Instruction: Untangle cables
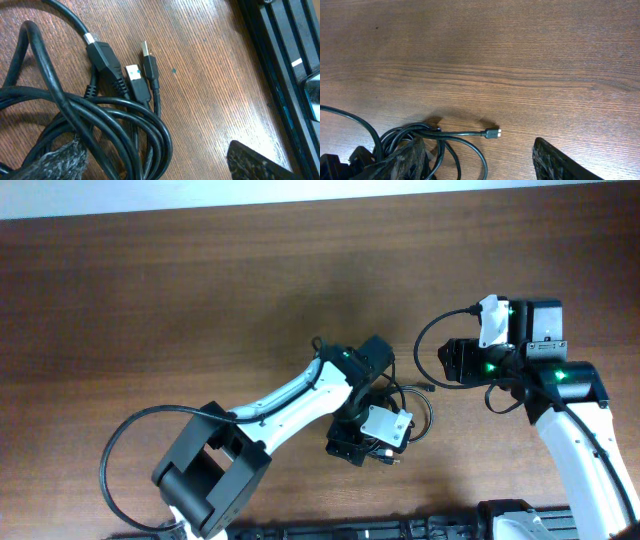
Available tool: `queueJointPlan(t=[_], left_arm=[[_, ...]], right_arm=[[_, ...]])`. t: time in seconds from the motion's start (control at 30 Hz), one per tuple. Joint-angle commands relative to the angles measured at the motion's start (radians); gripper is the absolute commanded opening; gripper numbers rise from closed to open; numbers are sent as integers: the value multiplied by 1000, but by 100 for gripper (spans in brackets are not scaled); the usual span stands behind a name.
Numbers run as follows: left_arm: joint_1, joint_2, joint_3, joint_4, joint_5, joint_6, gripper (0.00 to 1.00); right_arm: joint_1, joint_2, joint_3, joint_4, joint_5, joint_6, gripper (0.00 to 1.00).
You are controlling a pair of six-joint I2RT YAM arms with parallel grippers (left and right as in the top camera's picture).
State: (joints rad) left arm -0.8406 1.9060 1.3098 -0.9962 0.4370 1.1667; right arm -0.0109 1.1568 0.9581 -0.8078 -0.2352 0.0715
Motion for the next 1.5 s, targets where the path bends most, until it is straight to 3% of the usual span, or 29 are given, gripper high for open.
queueJointPlan(t=[0.0,0.2,0.33,0.4,0.47,0.5,0.53,0.77,0.87,0.97,1.07,1.1,1.47], left_arm=[[0,13,-24,9,19,16,88],[-1,13,-76,50,45,16,89],[-1,13,-80,85,45,15,84],[-1,13,-80,93,45,11,72],[-1,13,-80,94,45,11,54],[-1,13,-80,95,45,11,40],[-1,13,-80,94,45,10,37],[-1,13,-83,94,45,-11,56],[-1,26,-83,95,45,-11,58],[-1,69,-84,98,45,-11,54],[-1,91,-83,102,66,-26,30],[-1,90,-81,102,76,-29,28],[3,90,-65,102,124,-55,32]], right_arm=[[-3,3,2,3,11,-8,67],[-3,3,2,3,11,-8,67],[-3,3,2,3,11,-8,67],[-3,3,2,3,11,-9,67],[-3,3,2,3,11,-9,67],[-3,3,2,3,11,-8,67],[-3,3,2,3,11,-9,67],[-3,3,2,3,11,-8,67],[-3,3,2,3,11,-9,67],[-3,3,2,3,11,-9,67],[-3,3,2,3,11,-9,67],[-3,3,2,3,11,-9,67],[-3,3,2,2,7,-8,67]])
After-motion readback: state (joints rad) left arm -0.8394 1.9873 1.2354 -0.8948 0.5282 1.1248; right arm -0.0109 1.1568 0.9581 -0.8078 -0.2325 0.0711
